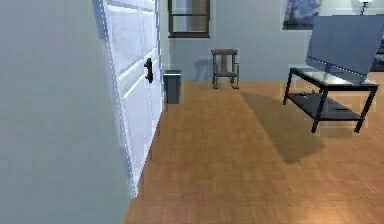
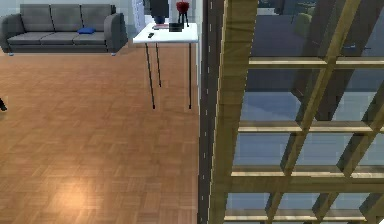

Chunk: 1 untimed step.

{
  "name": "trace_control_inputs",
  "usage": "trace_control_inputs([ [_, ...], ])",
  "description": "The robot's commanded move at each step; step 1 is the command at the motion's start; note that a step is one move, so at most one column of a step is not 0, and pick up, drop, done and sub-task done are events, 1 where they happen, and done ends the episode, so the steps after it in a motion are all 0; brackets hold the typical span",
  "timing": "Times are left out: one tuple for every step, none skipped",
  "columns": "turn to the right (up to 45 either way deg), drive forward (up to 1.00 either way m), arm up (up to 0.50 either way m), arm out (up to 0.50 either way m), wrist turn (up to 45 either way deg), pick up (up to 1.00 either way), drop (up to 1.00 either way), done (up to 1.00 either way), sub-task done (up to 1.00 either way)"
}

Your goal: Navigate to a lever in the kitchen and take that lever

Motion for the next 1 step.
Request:
trace_control_inputs([
  [33.0,0.0,0.0,0.0,0.0,0.0,0.0,0.0,0.0],
])
